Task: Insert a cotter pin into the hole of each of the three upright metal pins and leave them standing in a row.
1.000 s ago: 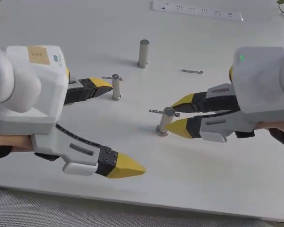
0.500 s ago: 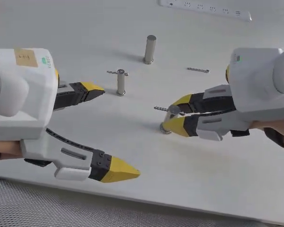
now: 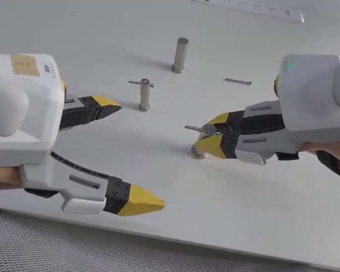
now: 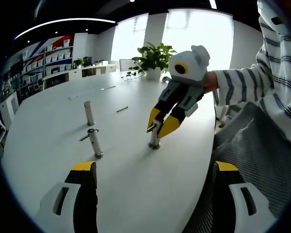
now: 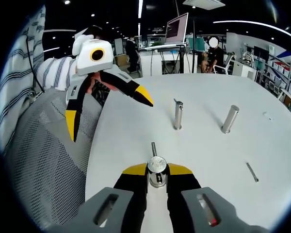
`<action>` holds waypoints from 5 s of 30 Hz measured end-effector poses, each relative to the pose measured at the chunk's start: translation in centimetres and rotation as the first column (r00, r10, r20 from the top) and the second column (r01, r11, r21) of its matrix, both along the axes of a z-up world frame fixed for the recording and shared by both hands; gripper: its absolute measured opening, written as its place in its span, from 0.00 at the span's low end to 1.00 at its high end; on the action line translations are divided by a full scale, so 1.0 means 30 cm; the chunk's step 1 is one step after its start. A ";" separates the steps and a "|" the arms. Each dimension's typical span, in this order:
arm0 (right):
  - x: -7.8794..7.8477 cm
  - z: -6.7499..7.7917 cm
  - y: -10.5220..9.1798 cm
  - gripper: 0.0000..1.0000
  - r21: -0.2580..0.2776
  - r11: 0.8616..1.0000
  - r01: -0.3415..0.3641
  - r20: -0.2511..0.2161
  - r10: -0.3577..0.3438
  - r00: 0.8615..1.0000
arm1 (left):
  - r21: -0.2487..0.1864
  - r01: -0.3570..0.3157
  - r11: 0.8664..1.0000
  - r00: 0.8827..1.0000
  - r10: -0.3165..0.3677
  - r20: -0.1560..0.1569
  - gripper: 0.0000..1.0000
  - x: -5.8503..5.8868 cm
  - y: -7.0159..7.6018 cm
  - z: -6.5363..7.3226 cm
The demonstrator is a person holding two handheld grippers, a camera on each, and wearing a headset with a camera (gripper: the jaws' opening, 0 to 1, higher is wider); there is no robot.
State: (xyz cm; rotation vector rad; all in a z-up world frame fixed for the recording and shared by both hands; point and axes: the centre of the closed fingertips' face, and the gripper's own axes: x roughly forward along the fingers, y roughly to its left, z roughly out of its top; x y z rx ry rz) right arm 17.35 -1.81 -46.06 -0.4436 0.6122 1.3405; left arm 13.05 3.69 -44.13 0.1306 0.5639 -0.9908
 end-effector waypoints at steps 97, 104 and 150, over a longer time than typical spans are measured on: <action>0.077 0.332 -0.021 0.51 0.348 0.916 0.201 -0.038 -0.201 0.979 | 0.001 -0.153 0.988 0.988 0.153 0.029 0.96 0.093 0.077 0.119; 0.073 0.347 -0.053 0.70 0.357 0.898 0.256 -0.040 -0.259 0.965 | -0.032 -0.175 0.984 0.983 0.176 0.043 0.99 0.130 0.067 0.153; -0.033 0.251 -0.388 0.90 0.241 0.732 0.637 -0.128 -0.626 0.769 | 0.113 -0.138 0.984 0.987 0.127 0.101 0.55 0.677 -0.020 0.106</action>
